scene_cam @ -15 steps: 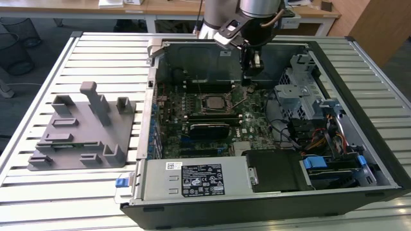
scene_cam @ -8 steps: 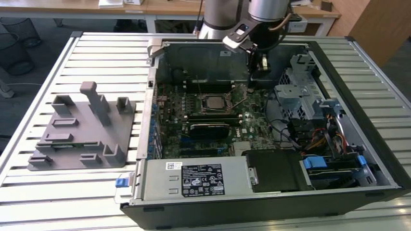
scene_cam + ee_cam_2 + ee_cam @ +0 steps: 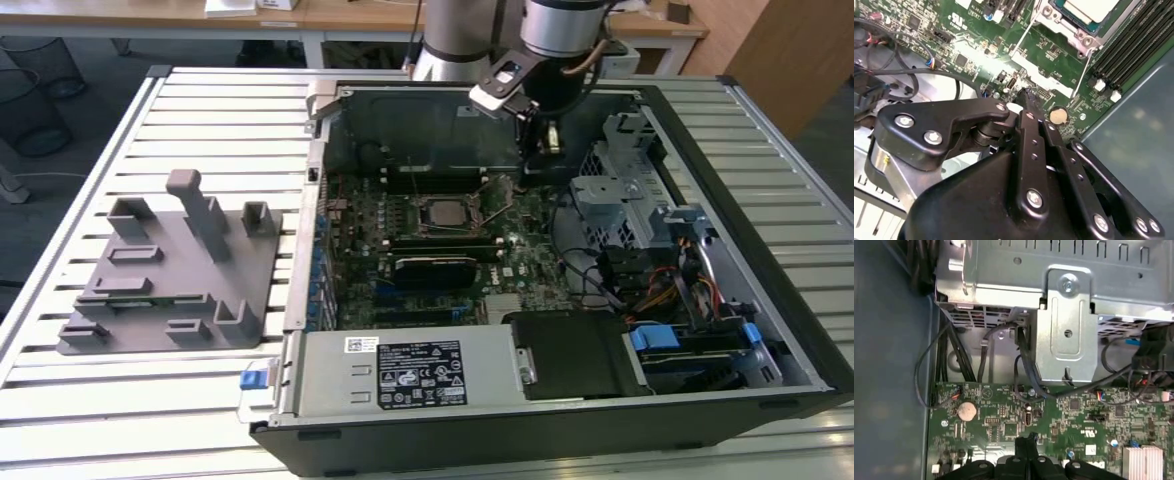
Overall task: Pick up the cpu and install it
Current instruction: 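Close the cpu cover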
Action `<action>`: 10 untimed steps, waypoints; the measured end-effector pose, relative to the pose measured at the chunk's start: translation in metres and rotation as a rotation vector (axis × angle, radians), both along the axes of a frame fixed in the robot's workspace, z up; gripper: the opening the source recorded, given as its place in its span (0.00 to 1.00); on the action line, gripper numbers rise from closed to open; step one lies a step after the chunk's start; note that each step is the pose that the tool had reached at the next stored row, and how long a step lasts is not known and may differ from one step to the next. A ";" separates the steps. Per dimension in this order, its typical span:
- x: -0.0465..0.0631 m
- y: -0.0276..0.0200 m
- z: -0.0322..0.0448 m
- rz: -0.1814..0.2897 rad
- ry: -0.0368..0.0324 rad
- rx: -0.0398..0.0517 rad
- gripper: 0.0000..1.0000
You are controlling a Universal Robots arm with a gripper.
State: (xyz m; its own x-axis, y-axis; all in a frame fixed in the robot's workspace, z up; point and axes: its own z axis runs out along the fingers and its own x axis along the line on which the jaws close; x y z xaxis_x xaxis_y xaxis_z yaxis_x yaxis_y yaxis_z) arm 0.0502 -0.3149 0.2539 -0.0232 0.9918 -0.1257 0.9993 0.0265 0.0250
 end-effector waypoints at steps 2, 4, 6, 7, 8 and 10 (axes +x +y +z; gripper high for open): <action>0.000 0.0000 -0.0036 0.000 -0.0005 0.0001 0.11; -0.001 0.0000 -0.0065 0.000 -0.0012 0.0002 0.11; -0.005 0.0001 -0.0067 0.000 -0.0011 -0.0002 0.11; -0.008 0.0000 -0.0068 0.000 -0.0012 0.0000 0.11; -0.011 0.0000 -0.0069 0.000 -0.0012 0.0000 0.11; -0.018 0.0001 -0.0070 0.001 -0.0015 0.0000 0.11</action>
State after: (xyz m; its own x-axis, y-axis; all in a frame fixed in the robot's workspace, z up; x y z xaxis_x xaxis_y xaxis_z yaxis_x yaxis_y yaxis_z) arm 0.0322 -0.3148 0.2469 -0.0235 0.9918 -0.1257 0.9993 0.0270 0.0265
